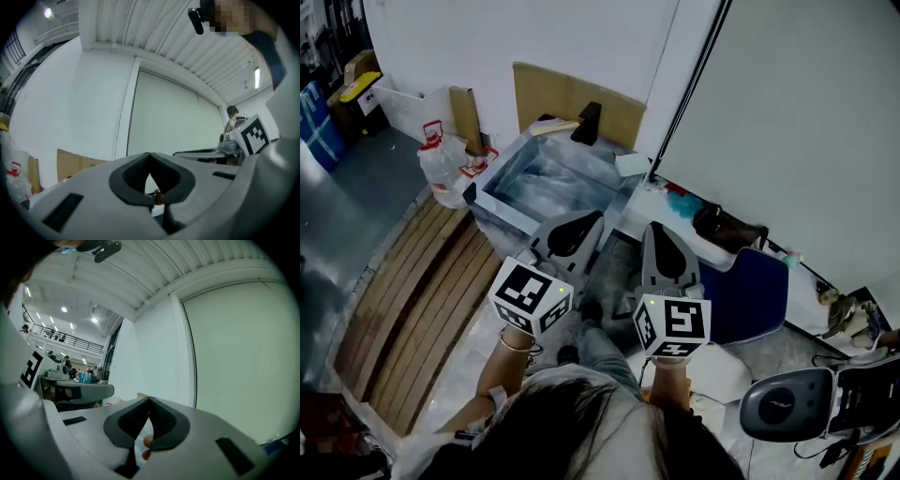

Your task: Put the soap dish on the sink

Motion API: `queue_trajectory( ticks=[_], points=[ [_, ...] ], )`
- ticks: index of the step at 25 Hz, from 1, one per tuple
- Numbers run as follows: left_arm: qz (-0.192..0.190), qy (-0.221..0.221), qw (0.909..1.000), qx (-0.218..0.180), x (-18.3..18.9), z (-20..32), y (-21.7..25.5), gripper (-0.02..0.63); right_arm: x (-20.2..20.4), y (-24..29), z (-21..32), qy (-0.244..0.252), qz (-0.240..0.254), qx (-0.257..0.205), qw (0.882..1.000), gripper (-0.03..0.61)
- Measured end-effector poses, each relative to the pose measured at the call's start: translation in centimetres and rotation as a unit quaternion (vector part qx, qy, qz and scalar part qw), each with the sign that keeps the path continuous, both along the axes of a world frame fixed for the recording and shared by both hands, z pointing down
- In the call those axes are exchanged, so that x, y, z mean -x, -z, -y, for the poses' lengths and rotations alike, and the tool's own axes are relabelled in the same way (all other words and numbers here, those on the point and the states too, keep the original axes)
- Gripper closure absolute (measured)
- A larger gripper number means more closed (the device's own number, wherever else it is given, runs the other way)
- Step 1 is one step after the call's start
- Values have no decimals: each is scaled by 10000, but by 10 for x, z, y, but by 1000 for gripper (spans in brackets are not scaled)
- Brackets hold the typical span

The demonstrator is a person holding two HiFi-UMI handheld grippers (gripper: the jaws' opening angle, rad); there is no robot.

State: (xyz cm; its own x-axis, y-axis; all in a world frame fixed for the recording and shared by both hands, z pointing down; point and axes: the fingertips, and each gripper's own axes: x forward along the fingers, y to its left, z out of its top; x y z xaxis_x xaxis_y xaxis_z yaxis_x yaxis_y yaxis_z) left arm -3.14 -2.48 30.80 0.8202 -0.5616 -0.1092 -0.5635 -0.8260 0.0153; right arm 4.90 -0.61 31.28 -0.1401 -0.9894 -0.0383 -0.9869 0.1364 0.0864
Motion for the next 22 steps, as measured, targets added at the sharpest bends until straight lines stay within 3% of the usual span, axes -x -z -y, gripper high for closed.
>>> queue_trajectory(
  ticks=[22],
  points=[
    [-91,-7,9996,278,-26,50,10,606,-19,9,42,187,-20,122,9997,552]
  ],
)
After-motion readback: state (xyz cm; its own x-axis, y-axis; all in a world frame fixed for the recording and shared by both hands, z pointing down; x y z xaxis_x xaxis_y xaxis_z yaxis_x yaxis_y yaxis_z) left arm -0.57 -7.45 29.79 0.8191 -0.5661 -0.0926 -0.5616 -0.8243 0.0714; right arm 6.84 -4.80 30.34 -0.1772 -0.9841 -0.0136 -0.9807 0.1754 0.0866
